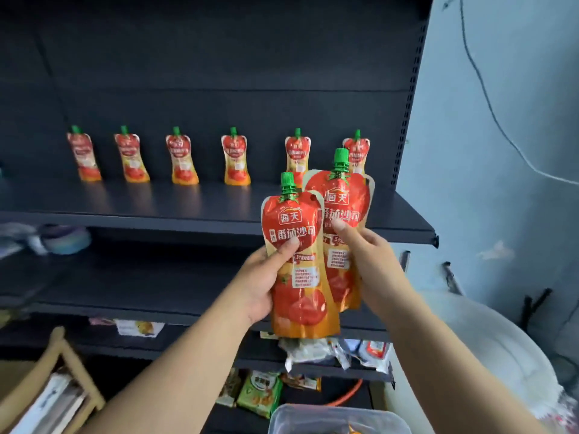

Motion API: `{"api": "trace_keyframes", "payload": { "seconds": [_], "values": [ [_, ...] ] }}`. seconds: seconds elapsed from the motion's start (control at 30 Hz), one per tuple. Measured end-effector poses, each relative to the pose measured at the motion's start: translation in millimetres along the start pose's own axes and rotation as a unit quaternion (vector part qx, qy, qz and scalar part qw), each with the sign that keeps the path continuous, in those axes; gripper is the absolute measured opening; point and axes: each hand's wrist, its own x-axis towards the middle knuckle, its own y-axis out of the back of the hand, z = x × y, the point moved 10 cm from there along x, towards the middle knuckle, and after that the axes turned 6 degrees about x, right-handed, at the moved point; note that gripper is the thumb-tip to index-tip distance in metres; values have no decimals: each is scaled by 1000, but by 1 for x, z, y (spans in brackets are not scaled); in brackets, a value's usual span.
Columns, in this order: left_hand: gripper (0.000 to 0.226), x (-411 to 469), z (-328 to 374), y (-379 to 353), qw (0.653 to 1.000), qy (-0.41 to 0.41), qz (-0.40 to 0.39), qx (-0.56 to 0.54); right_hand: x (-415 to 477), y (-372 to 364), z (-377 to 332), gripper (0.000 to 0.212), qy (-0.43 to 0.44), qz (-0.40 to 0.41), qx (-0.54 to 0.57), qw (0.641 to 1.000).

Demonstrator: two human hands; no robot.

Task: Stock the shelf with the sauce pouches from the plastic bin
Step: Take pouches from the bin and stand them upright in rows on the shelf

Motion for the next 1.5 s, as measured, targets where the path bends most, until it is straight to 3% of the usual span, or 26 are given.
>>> {"api": "trace_keyframes", "payload": {
  "seconds": [0.17, 0.43, 0.7, 0.97, 1.27, 1.5],
  "values": [
    [36, -11, 42, 48, 999, -28, 33, -8, 7, -45, 1, 14, 6, -22, 14, 1000],
    [24, -24, 108, 184, 985, -80, 149, -21, 47, -141, 22, 20, 15, 4, 20, 1000],
    [37, -32, 187, 316, 966, -152, 190, 89, 90, -279, 32, 16, 68, -26, 16, 997],
    [19, -10, 202, 413, 949, -172, 243, 108, 143, -337, 76, 12, 68, -30, -16, 997],
    [18, 108, 211, 480, 929, -156, 289, 174, 271, -347, 131, 22, 58, -11, -25, 998],
    [18, 226, 212, 521, 923, -134, 290, 216, 393, -345, 158, 7, 63, -31, -80, 994]
  ]
}}
